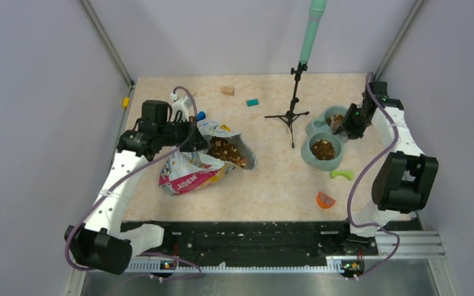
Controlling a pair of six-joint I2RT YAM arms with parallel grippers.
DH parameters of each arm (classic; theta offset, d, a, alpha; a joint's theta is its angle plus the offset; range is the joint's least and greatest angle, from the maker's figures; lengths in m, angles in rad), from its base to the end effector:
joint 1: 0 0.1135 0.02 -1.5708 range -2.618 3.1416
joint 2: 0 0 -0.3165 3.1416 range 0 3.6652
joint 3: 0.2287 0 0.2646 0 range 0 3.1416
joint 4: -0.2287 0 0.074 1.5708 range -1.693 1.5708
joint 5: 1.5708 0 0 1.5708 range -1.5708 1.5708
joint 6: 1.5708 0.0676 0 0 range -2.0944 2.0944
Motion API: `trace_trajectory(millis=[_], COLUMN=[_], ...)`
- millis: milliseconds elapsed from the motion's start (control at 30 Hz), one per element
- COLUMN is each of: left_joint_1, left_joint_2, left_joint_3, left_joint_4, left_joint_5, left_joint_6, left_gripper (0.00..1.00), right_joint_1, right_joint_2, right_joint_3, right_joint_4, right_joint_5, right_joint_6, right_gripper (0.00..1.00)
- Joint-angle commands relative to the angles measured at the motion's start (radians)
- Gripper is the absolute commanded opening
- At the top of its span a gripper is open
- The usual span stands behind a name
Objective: Serve the pet food
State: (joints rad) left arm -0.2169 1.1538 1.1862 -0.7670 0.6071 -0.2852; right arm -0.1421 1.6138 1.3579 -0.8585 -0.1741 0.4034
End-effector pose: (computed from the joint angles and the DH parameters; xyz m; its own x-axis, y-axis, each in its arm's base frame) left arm 0.2296 -0.0901 0.3844 -0.7942 -0.0616 -0.6045 0.3822 0.7228 -0.5757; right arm 0.3581 -0.0394 0.2963 -0.7922 0.5039 -0.3443 0.4076 0.8567 0.3160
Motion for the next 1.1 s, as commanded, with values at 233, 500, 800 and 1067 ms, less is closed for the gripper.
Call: trace_trajectory(millis=[233,500,800,1067], left_joint_1=[0.001,0.001,0.001,0.001], left_joint_2=[-0.083,-0.100,-0.091,-0.088], left_joint_3=[-0.013,-0.019,-0.012,-0.011], left_joint_4=[0.052,0.043,0.037,0.038], left_joint_5=[0.016,-0.003,-0.016,-0.027], left_joint_6=[0.008,0.012,0.026,0.027], left_gripper=[0.00,0.00,0.00,0.00], right_joint_1=[-0.106,-0.130,-0.162,-0.216], right_joint_2=[0.065,0.117,0.120,0.095], right_joint_3=[0.080,0.099,0.079,-0.052], right_joint_4=[0.016,0.052,0.105,0.292], right_joint_5=[-0.280,-0.360,-0.418,-0.571], right_joint_6=[0.229,0.355,0.553,0.752], right_gripper=[0.00,0.00,0.00,0.00])
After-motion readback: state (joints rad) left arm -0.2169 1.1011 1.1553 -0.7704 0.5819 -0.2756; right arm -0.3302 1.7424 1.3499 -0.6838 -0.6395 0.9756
